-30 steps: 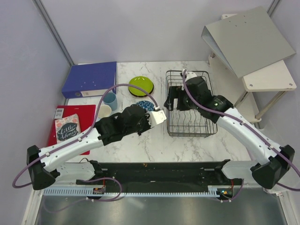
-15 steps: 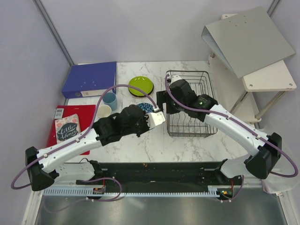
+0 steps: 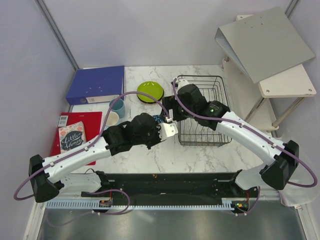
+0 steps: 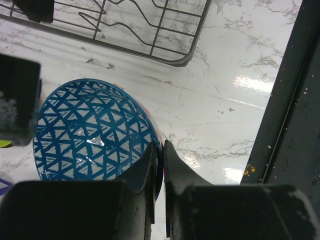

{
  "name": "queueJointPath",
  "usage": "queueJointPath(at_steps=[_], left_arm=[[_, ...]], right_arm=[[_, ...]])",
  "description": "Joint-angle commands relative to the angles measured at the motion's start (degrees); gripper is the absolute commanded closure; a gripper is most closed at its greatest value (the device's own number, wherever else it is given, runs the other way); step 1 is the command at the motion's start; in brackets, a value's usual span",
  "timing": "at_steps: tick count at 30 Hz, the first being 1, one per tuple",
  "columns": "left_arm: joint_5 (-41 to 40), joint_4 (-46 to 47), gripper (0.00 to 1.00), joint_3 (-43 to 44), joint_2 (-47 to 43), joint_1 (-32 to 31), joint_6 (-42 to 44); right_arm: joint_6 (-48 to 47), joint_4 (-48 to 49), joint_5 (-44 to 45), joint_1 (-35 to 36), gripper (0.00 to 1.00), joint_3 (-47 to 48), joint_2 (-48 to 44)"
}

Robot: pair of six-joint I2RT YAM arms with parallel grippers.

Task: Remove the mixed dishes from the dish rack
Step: Pick up the bowl from the dish rack.

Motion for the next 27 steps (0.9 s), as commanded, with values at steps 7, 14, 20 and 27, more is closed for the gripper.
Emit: queueJointPath(at_steps=[7, 14, 20, 27], left_arm=[[2.37, 3.60, 0.98, -0.21, -2.02, -0.65, -1.51], [1.66, 3.69, 0.98, -1.26, -3.25, -0.91, -1.59], [0.96, 3.07, 0.98, -1.70, -3.77, -0.91, -1.24], [1.14, 3.16, 0.98, -1.70, -5.00, -0.91, -1.42]], right_arm=[[0.09, 2.60, -5.36, 0.52, 0.25, 0.93, 6.43], [-0.26, 2.08, -6.32, 0.52, 0.54, 0.75, 8.19], [-1.23, 0.93, -7.55, 0.61, 0.67, -0.04, 10.04], [-1.67, 1.20, -8.52, 0.61, 0.71, -1.18, 11.45]])
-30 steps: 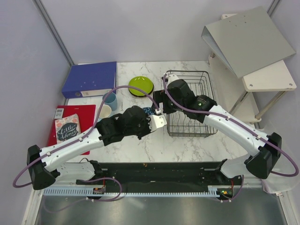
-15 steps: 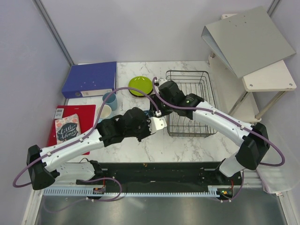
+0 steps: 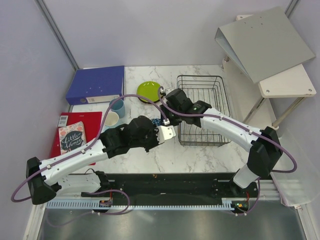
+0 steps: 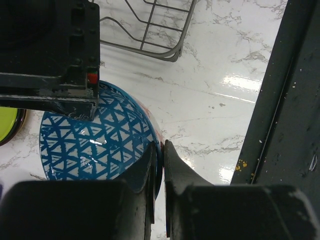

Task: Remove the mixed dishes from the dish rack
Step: Pick up the bowl from the dish rack, then place the bowl at the center of the board.

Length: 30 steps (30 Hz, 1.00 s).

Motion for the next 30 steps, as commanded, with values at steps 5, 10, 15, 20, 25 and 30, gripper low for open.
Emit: queueJointPath(at_steps=[5, 10, 15, 20, 25, 30], left_arm=[[-5.28, 3.33, 0.98, 0.81, -1.58, -0.32, -2.31], [-15.04, 2.64, 0.45, 1.95, 0.36, -0.32, -6.53], [-22.71, 1.76, 0.01, 2.31, 0.72, 1.51, -15.84], [-20.80, -2.54, 0.01, 3.19, 1.42, 12.47, -31.29], [-16.57, -3.78, 0.01, 2.83, -1.91, 18.92, -40.90], [-17.88, -3.87, 0.01, 5.90, -9.63, 18.93, -45.56]], right_arm=[[-0.05, 2.27, -0.35, 0.28, 1.00, -0.66, -0.59], [1.62, 4.04, 3.51, 0.37, 1.00, -0.13, -2.97], [3.55, 4.92, 10.10, 0.19, 1.00, 2.32, -4.91], [5.05, 5.79, 12.66, -0.25, 1.00, 4.79, -3.34], [5.40, 6.15, 11.52, -0.43, 1.00, 7.95, 2.73], [5.05, 7.29, 11.08, -0.34, 1.00, 10.15, 10.46]])
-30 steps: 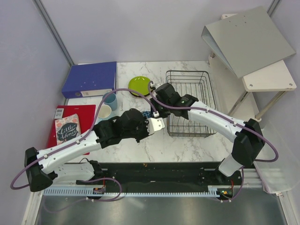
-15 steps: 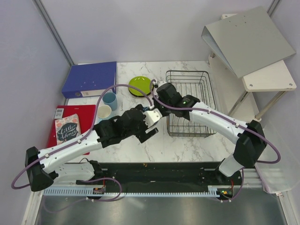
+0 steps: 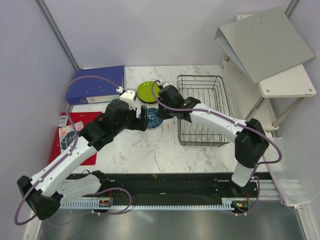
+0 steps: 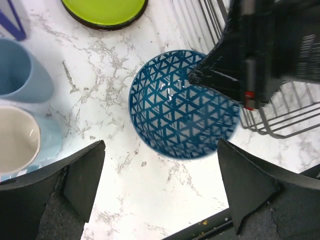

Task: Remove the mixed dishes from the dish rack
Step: Place the bowl at the center of the board.

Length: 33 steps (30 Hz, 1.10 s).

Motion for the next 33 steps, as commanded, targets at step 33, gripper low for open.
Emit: queueJointPath(at_steps=[33], left_arm=[[-5.32, -1.99, 0.02, -7.59, -26.37, 0.74, -14.03]], right_arm=[[-2.07, 13.71, 1.19, -2.27, 0.90, 11.29, 27.74]])
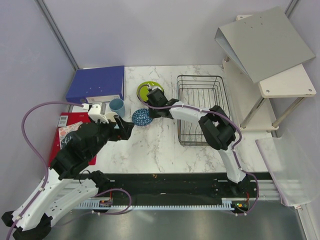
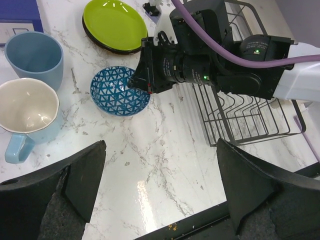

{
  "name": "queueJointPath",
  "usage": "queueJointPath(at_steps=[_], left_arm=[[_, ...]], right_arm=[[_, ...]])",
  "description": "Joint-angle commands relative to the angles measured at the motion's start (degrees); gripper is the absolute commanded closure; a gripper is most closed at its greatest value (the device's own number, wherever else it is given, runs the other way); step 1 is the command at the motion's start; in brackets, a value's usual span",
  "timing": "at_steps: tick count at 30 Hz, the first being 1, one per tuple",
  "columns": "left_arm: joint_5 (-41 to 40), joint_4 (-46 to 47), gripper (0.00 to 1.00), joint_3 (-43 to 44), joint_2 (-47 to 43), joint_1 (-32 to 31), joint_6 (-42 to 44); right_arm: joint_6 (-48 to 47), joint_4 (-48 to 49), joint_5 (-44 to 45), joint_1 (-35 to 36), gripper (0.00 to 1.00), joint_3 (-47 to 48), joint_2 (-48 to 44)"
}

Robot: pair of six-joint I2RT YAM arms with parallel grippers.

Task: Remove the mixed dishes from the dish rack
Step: Place the bowl at the center of the board, then reset both arms

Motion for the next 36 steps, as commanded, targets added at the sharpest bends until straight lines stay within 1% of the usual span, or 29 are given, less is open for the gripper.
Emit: queueJointPath(at_steps=[1, 2, 3, 5, 6, 8, 9, 12, 18, 22, 24, 25, 26, 27, 28, 30, 31, 34, 36], left_arm=[[0.67, 1.56, 0.01, -0.48, 0.14, -0.11, -1.96], [0.58, 1.64, 0.01, -0.49, 0.14, -0.11, -1.96], [0.58, 1.64, 0.01, -0.66, 0.32, -0.11, -1.96], [0.49, 1.56, 0.01, -0.75, 0.84, -0.11, -1.96], [0.58, 1.56, 0.00, -0.66, 0.93, -0.11, -1.96], [0.67, 1.64, 0.00, -0.75, 1.28, -0.11, -1.96], [0.75, 1.56, 0.01, -0.75, 1.63, -0.03, -2.05], [0.49, 1.64, 0.01, -0.75, 2.34, -0.11, -1.96], [-0.30, 1.73, 0.00, -0.75, 3.65, -0.11, -1.79], [-0.39, 1.47, 0.01, -0.13, 6.20, -0.11, -2.05], [-0.65, 1.47, 0.01, -0.05, 8.22, -0.11, -2.14], [-0.65, 1.47, 0.00, 0.04, 9.01, -0.11, -2.49], [-0.39, 1.29, 0.01, 0.22, 10.67, -0.11, -2.58], [0.57, 1.38, 0.01, 0.22, 11.38, -0.03, -2.58], [0.75, 1.29, 0.01, 0.22, 11.91, -0.11, -2.67], [1.45, 1.47, 0.01, 0.31, 13.85, -0.11, -3.10], [1.55, 1.56, 0.01, 0.31, 14.55, -0.11, -3.19], [1.90, 1.47, 0.00, 0.92, 17.01, -0.11, -3.28], [1.90, 1.38, 0.01, 1.27, 17.54, -0.11, -3.45]], right_arm=[[-0.93, 1.47, 1.34, -0.22, 0.84, -1.24, -0.59], [-0.85, 1.73, 1.34, -0.30, 0.78, -2.90, -1.20], [-0.84, 2.08, 1.43, -0.30, 0.62, -3.79, -1.91], [-0.84, 2.44, 1.78, -0.30, 0.49, -5.72, -3.58], [-0.84, 2.44, 1.95, -0.22, 0.38, -6.16, -4.19], [-0.67, 2.52, 2.48, -0.22, 0.30, -7.83, -6.30], [-0.76, 2.44, 2.74, -0.22, 0.24, -8.27, -7.18], [-0.58, 2.17, 2.92, -0.13, 0.18, -9.77, -10.69], [-0.49, 0.68, 3.10, 0.57, 0.11, -9.34, -21.32], [-1.63, -0.55, 4.06, 1.45, 0.09, -8.63, -31.25], [-3.38, 0.23, 4.94, 2.85, 0.09, -10.47, -34.77], [-4.26, 1.11, 6.25, 3.47, 0.09, -11.69, -38.79], [-5.06, 1.99, 7.13, 5.13, 0.10, -15.27, -40.83], [-7.15, 4.17, 8.53, 6.19, 0.10, -17.22, -45.29], [-8.22, 5.59, 10.90, 7.33, 0.11, -21.94, -47.51], [-10.06, 9.18, 13.55, 11.20, 0.11, -26.45, -53.38], [-11.47, 10.16, 15.65, 13.39, 0.11, -30.21, -55.07], [-13.06, 12.01, 18.12, 15.69, 0.11, -35.15, -59.65], [-13.41, 12.02, 20.49, 16.92, 0.11, -36.22, -61.75]])
